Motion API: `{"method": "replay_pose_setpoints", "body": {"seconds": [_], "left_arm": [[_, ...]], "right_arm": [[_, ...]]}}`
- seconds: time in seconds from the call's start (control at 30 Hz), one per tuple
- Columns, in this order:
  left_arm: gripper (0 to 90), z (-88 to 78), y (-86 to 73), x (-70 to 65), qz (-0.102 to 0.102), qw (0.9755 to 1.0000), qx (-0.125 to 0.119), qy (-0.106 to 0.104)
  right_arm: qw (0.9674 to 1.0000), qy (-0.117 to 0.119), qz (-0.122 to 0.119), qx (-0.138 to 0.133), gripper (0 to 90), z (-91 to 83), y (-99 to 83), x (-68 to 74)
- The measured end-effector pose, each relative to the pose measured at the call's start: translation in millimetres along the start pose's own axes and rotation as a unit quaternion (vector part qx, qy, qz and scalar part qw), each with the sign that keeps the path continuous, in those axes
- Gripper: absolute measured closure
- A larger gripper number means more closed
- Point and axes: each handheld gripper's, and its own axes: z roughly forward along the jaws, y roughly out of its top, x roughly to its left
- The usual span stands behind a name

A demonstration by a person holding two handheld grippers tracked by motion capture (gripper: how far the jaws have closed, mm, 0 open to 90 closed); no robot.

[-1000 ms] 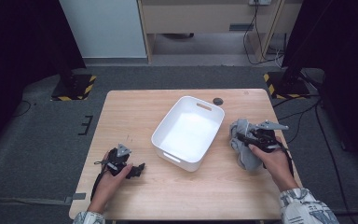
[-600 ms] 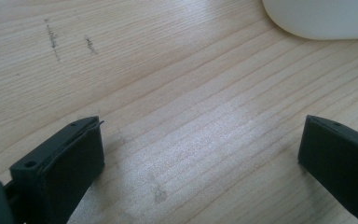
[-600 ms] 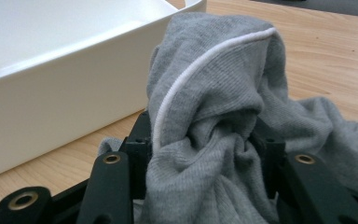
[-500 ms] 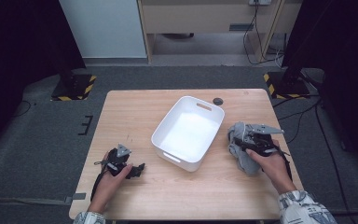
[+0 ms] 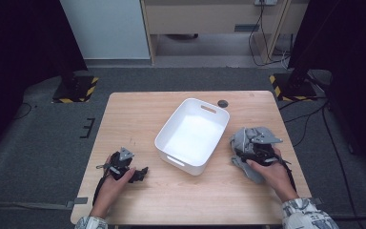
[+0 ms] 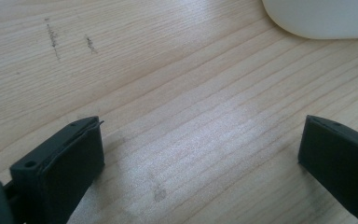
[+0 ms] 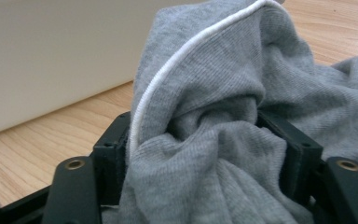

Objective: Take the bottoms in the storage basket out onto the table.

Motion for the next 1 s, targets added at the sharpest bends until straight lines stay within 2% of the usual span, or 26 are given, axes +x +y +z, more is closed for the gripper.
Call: {"method": "replay_pose_setpoints", "body": {"seconds": [0.13,0.2,0.33,0.57,0.67,0.77,1.0], "left_arm": [[0.0,0.0,0.0,0.0,0.000,1.0000,0.000,0.000],[0.0,0.0,0.0,0.0,0.000,1.0000,0.000,0.000],[0.0,0.0,0.0,0.0,0.000,1.0000,0.000,0.000],[0.0,0.0,0.1,0.0,0.000,1.0000,0.000,0.000],[0.0,0.0,0.1,0.0,0.000,1.0000,0.000,0.000],[0.0,0.0,0.1,0.2,0.000,1.0000,0.000,-0.001],[1.2,-1.6,0.2,2.1,0.002,1.0000,-0.001,0.001]], "right_arm": [[0.9999,-0.007,-0.006,0.010,26.8,3.3,-1.6,4.8],[0.9993,-0.018,-0.028,0.017,23.6,6.4,-2.9,10.3],[0.9985,-0.025,-0.044,0.022,20.2,8.6,-3.5,14.6],[0.9972,-0.028,-0.063,0.026,12.5,13.1,-5.7,20.1],[0.9967,-0.023,-0.073,0.026,8.7,12.6,-5.0,22.1],[0.9974,-0.014,-0.068,0.017,7.0,5.9,-0.3,22.6],[0.9982,-0.013,-0.058,-0.003,7.2,-8.9,10.7,22.0]]}}
